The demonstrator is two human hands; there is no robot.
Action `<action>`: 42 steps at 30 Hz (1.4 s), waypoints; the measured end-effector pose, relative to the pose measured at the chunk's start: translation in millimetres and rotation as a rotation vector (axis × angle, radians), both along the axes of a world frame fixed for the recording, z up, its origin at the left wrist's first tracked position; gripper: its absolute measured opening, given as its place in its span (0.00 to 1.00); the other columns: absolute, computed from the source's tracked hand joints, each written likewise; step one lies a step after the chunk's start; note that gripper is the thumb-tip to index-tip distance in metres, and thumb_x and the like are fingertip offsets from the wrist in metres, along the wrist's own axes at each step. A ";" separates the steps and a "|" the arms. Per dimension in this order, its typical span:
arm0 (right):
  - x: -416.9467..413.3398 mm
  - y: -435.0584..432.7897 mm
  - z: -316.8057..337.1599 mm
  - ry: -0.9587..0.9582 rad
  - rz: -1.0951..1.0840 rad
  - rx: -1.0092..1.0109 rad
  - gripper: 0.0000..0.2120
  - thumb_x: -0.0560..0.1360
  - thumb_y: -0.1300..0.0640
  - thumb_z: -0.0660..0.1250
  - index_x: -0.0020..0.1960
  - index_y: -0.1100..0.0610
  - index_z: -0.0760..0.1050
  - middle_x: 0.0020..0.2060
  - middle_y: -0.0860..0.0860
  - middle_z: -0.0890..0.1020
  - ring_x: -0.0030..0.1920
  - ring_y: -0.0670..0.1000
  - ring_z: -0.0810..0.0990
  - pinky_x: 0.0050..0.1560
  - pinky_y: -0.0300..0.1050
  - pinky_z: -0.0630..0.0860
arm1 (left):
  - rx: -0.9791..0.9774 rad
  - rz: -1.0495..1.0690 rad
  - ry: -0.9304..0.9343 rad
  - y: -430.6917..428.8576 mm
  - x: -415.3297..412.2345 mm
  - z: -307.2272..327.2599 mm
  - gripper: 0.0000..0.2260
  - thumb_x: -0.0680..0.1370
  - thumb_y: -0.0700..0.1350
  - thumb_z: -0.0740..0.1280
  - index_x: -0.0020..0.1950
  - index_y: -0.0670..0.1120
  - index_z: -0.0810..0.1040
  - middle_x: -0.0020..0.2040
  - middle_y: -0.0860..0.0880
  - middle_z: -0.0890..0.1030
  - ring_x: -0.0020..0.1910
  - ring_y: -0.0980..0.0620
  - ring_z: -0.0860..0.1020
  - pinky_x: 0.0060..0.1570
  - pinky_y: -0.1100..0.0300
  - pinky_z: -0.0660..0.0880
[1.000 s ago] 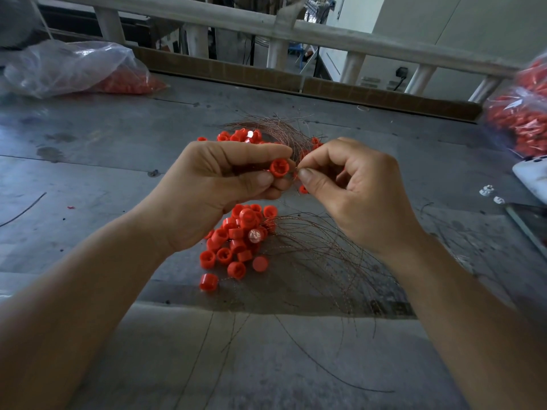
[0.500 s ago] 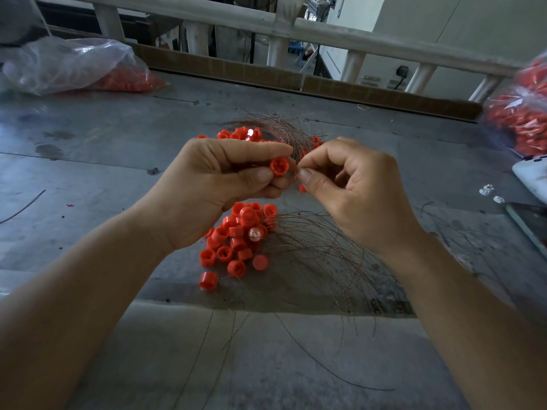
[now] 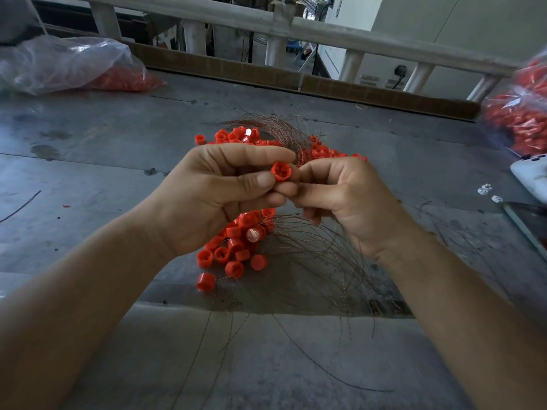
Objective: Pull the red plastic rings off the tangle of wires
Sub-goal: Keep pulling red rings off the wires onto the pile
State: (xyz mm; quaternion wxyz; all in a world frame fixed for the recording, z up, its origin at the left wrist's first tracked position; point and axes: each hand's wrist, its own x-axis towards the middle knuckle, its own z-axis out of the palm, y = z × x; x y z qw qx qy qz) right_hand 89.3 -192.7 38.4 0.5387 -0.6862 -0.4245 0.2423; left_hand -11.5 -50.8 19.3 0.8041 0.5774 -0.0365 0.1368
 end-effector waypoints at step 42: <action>36.6 -4.7 0.5 -0.041 -0.198 0.071 0.13 0.76 0.69 0.59 0.45 0.54 0.77 0.35 0.48 0.78 0.35 0.40 0.78 0.37 0.33 0.75 | 0.045 0.078 0.073 1.9 -0.8 -0.7 0.10 0.66 0.34 0.65 0.41 0.44 0.84 0.38 0.45 0.84 0.39 0.52 0.83 0.38 0.65 0.78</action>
